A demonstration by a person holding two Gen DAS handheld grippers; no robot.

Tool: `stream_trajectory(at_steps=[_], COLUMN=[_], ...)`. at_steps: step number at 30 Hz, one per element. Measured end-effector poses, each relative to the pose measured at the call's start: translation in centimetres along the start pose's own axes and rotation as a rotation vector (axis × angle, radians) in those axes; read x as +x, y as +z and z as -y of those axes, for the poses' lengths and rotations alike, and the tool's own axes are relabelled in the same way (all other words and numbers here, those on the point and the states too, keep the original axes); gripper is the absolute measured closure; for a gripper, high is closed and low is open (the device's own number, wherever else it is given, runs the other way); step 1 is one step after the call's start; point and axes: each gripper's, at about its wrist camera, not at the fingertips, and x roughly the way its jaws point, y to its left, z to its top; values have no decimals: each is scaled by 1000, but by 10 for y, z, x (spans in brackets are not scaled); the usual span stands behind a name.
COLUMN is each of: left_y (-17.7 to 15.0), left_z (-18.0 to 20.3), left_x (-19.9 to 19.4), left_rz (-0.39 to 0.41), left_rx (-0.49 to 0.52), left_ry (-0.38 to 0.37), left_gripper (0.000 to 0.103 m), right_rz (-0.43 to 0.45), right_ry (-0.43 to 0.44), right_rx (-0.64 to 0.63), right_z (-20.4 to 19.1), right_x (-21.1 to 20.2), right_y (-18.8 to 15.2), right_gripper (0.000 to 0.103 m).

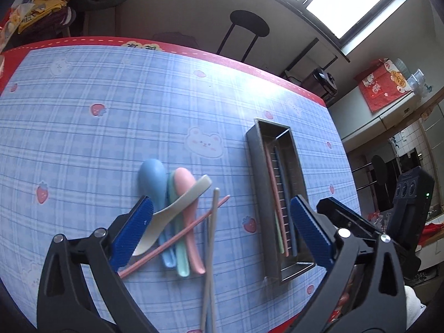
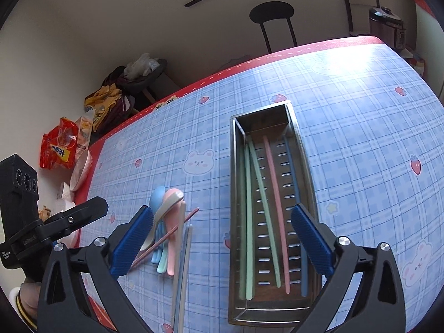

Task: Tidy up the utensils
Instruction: 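Withdraw both open tools from the tray toward the utensil pile, then close the right tool on a white chopstick while the left tool closes on a white spoon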

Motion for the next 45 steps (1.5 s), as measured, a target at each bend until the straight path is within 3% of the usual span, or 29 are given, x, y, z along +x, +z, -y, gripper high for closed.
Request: stream_trajectory(at_steps=[6,10,14,17,20,28,32,36,40,43,45], left_y=[-24,-39,-53,-60,-60,-51,-41,-34,-30,-32,-33], left_z=[-36,-64,-92,-101,-109,-130,-127,-127,-130,-132,-131], left_x=[-26,-37,-51,-60,-57,-41,-35,-19,-6,0,4], left_rz=[37,38,64,109,69,-18,-14,-32,-61,-76,-91], left_rx=[65,84,88,156,188,159,209,233,216,209,216], left_ry=[43,-2,-49,-5,14,-2,11,50,36,33,44], left_gripper=[6,6,6,6,6,6,6,6,6,7,18], right_rz=[28,7,-71,-122,-141,-166,-194,-255,-288,-291,-291], right_ry=[7,44,63,78,9,-12,1,11,15,11,-7], right_rx=[-106,-110,-132,-168,-188,-154,-175,-196,-227,-221,-222], right_z=[-36,-54,-72,-82,-88,-85,-89,-94,-99,-97,-95], right_x=[-3,2,14,24,30,38,44,56,63,66,70], right_y=[-25,-52,-84,-98,-101,-99,-99,-105,-110,-110,-109], right_gripper=[6,6,6,6,6,6,6,16,25,38,51])
